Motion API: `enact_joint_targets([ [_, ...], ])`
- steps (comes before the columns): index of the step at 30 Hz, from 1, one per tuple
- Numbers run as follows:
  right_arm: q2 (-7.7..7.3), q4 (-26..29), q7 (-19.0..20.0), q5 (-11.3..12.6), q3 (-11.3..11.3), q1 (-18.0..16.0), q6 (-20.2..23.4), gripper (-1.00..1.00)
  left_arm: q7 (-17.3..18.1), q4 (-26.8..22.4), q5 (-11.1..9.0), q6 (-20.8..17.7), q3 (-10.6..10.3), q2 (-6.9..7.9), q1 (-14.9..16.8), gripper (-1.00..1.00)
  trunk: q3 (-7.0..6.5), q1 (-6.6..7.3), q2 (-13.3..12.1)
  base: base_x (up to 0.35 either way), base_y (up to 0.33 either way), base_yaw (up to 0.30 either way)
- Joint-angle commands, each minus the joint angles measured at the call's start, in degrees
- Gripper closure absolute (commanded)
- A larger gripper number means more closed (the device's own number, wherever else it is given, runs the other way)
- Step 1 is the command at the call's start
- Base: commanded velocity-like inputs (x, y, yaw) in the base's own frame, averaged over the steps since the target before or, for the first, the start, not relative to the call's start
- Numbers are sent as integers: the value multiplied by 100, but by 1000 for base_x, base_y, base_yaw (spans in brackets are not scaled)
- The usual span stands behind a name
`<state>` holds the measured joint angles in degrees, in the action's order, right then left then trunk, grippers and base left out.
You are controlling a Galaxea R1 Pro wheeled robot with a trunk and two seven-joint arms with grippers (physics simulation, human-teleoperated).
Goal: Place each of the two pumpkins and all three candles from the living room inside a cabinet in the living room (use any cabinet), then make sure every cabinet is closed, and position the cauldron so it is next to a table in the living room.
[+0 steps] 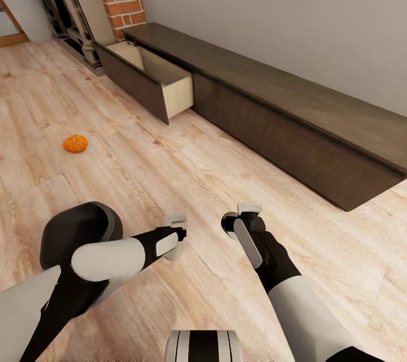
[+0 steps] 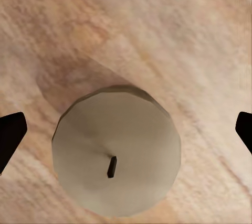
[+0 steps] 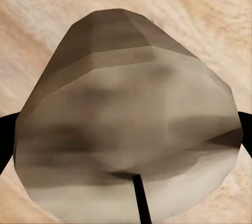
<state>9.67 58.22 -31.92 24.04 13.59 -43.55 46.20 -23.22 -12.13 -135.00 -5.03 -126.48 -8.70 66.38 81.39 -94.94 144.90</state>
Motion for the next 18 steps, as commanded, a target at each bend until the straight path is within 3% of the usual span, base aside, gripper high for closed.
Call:
enact_joint_targets([
  [1, -3, 5, -60, 61, 12, -4, 3, 100, -25, -9, 0, -16, -22, 0, 7, -100, 27, -1, 4, 0, 0, 0],
  [6, -8, 5, -60, 65, 12, -3, 3, 100, -27, -9, 0, -12, -22, 0, 7, -100, 138, -14, 10, 0, 0, 0],
  [18, -17, -33, -60, 63, 10, -4, 3, 100, -33, -9, 0, 1, -18, -34, 7, -100, 182, -19, 13, 0, 0, 0],
])
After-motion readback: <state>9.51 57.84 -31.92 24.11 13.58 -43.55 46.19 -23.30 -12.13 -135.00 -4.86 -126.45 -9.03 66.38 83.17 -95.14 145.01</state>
